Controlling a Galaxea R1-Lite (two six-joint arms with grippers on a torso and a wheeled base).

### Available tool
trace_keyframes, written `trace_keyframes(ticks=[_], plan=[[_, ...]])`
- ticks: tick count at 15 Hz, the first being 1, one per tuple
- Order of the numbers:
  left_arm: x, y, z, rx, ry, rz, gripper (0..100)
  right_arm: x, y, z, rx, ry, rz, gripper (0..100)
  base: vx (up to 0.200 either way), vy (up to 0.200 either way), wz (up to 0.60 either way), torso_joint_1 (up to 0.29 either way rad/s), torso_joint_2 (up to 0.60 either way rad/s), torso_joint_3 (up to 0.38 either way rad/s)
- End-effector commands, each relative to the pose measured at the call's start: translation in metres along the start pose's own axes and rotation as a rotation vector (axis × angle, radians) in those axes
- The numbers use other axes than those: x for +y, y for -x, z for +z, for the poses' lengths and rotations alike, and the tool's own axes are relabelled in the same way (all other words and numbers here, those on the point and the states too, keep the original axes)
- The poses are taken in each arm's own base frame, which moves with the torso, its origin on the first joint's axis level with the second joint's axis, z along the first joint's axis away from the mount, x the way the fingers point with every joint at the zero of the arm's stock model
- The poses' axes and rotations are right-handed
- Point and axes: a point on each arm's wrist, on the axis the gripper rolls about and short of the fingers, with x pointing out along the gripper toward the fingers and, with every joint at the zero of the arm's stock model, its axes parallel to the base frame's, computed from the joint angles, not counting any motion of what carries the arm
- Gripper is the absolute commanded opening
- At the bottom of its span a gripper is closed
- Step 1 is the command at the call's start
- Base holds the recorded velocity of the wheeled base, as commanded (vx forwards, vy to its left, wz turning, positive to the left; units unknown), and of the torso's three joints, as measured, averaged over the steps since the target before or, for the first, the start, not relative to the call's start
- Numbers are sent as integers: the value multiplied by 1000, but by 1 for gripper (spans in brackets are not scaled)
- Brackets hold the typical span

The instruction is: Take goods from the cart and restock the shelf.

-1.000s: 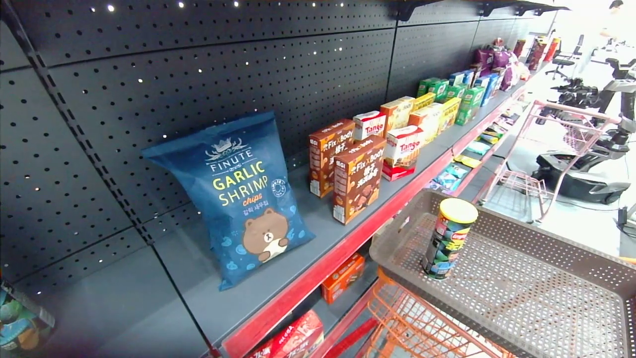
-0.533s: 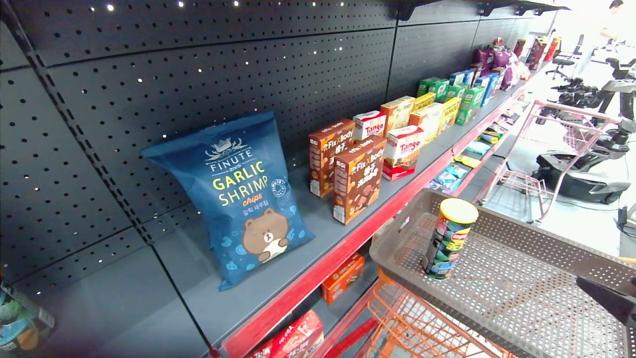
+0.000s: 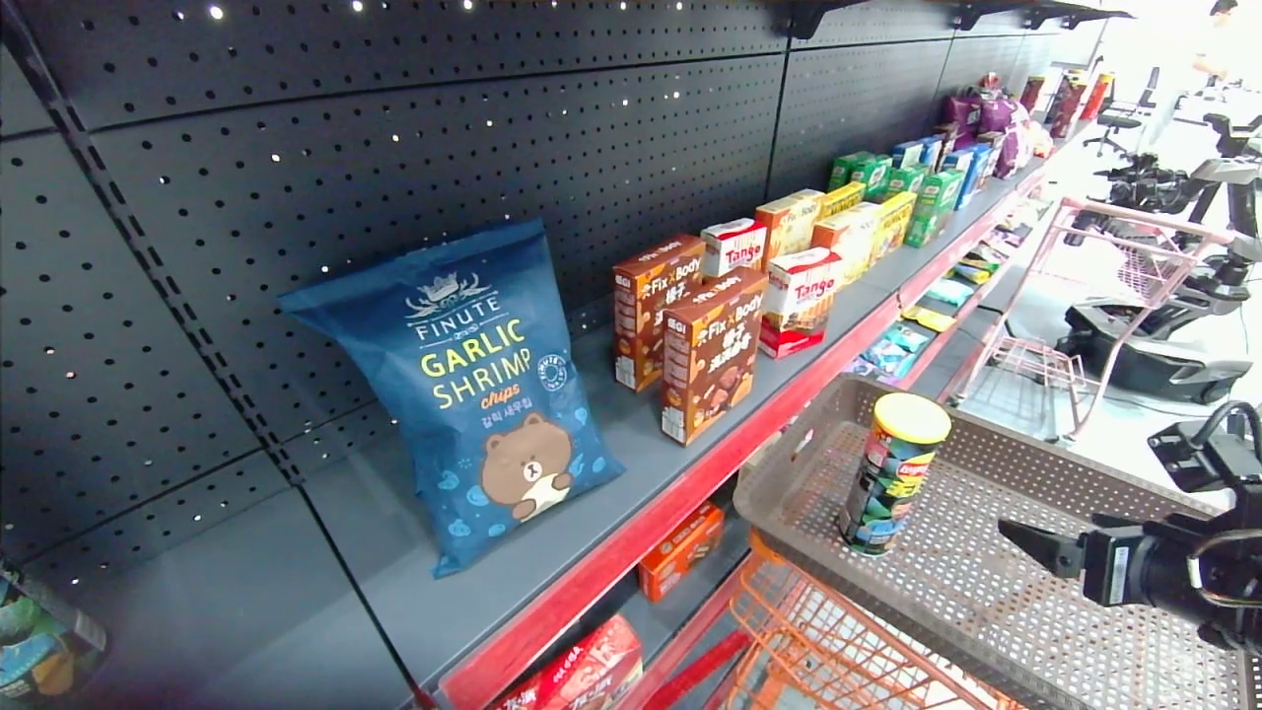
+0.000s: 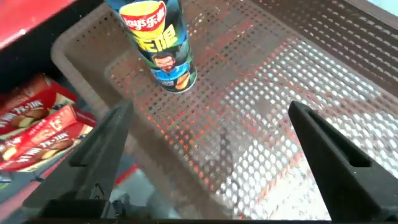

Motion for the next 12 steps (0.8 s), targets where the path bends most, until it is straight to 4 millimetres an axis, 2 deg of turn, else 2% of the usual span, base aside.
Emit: trace_keyframes(ticks=[1, 12], plan=[[0, 0, 0, 0, 0, 0, 100, -3, -29, -15, 74, 7, 25, 100, 0, 0, 0, 0, 0, 0], [0, 0, 0, 0, 0, 0, 100, -6, -79, -5, -10, 131, 107, 100, 0, 0, 0, 0, 0, 0]])
